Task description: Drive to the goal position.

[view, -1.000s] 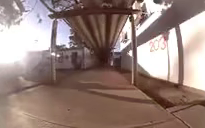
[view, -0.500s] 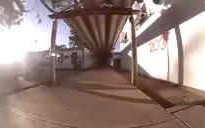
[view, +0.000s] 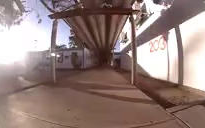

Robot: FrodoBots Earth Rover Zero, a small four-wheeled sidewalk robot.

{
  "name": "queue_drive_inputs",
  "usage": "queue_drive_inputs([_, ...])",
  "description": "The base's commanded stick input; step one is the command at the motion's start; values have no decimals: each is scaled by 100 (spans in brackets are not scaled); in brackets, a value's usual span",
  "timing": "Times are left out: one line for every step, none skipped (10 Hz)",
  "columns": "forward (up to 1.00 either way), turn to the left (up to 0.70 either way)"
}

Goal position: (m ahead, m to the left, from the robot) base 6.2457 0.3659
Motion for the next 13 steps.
queue_drive_inputs([70, 0])
queue_drive_inputs([70, 0])
queue_drive_inputs([70, 0])
queue_drive_inputs([70, 0])
queue_drive_inputs([70, 0])
queue_drive_inputs([70, 0])
queue_drive_inputs([70, 0])
queue_drive_inputs([70, 0])
queue_drive_inputs([70, 0])
queue_drive_inputs([70, 0])
queue_drive_inputs([70, 0])
queue_drive_inputs([70, 0])
queue_drive_inputs([70, 0])
